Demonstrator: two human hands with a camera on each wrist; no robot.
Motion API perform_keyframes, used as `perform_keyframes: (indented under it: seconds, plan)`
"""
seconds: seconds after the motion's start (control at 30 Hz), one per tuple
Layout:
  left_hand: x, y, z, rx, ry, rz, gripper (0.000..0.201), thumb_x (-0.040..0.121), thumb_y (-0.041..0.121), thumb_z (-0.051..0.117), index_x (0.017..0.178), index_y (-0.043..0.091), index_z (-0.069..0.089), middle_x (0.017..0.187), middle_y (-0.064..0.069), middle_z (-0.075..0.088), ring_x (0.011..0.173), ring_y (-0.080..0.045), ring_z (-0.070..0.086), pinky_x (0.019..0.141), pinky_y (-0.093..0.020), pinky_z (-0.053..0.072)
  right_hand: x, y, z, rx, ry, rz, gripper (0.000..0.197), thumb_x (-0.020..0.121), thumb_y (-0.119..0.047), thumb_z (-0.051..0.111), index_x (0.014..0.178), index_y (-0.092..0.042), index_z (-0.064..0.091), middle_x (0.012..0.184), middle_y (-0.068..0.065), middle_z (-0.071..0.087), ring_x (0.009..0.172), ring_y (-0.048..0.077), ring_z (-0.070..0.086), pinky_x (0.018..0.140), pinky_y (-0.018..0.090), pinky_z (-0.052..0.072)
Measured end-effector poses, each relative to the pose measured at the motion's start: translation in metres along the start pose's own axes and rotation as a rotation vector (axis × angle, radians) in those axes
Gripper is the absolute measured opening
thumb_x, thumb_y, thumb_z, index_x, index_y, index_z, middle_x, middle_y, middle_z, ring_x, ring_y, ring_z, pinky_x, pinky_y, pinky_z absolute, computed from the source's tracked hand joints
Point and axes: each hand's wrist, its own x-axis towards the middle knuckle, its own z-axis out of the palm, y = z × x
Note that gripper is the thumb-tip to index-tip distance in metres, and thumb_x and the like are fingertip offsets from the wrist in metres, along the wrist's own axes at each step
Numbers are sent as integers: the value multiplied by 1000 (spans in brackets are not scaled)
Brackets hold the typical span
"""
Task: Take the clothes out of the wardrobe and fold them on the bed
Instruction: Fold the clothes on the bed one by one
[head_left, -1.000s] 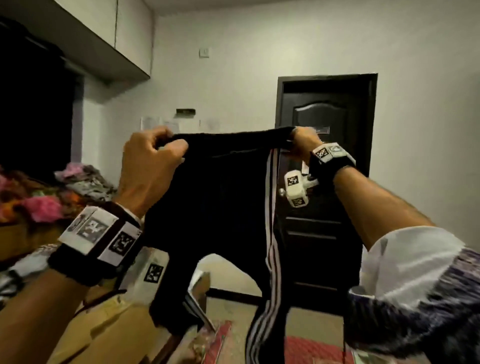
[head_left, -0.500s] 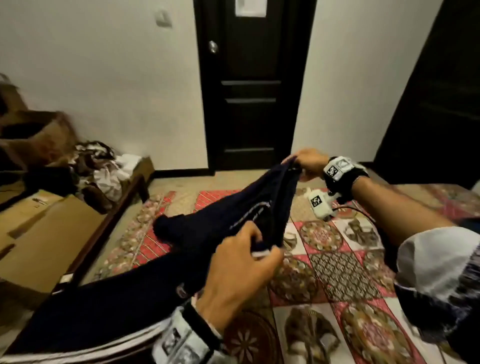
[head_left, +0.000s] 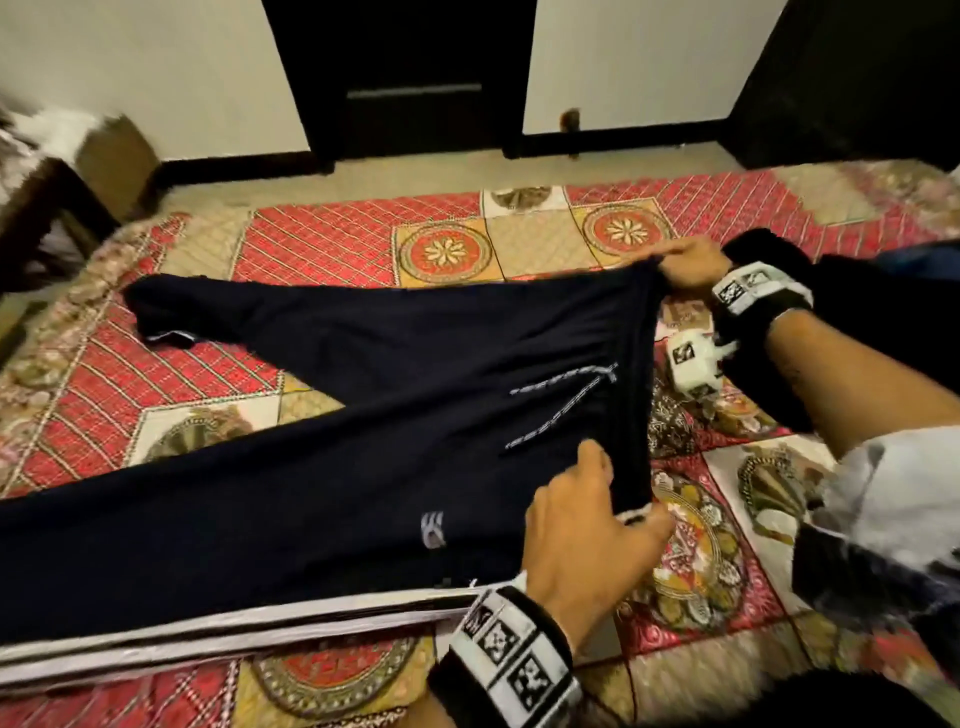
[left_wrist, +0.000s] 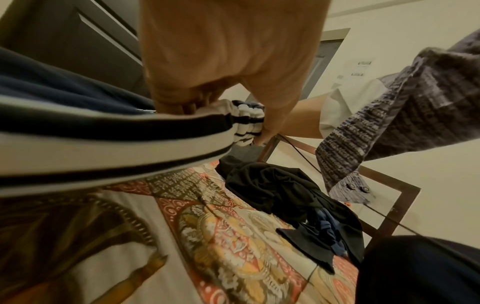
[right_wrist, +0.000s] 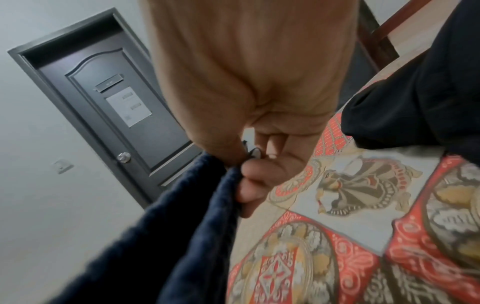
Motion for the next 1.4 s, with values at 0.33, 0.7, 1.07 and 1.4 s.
perform_keyframes:
  seconds: [0.33, 0.7, 1.07, 1.4]
  plan:
    - [45, -19, 106, 48, -216, 44, 54, 92, 45, 63, 133, 13, 45, 129, -7, 52, 120, -28, 52, 98, -40, 45, -6, 65, 9, -370, 11, 181, 32, 93, -42, 73, 97, -10, 72, 95, 16, 72, 87, 33, 67, 81, 37, 56]
    - [-20, -86, 29, 314, -197, 276, 45, 85, 30, 53, 128, 18, 59, 121, -1, 61, 115, -24, 53, 96, -40, 44, -132, 126, 77, -29, -147, 478, 42, 83, -50, 79, 90, -9, 69, 86, 11, 69, 76, 27, 67, 74, 38, 52]
    - [-67, -194, -86, 521, 4, 26, 31, 86, 22, 63, 115, 16, 70, 114, -4, 61, 111, -30, 56, 87, -44, 51, -231, 78, 103, -166, 82, 385, 39, 87, -50, 75, 102, -15, 67, 104, 16, 70, 102, 37, 67, 80, 36, 47]
    - [-77, -214, -115, 593, -48, 75, 18, 93, 30, 61, 107, 20, 70, 107, 2, 62, 106, -25, 57, 86, -39, 46, -227, 109, 86, 275, 181, 645, 19, 79, -14, 70, 76, 3, 64, 65, 18, 63, 49, 27, 54, 50, 34, 43]
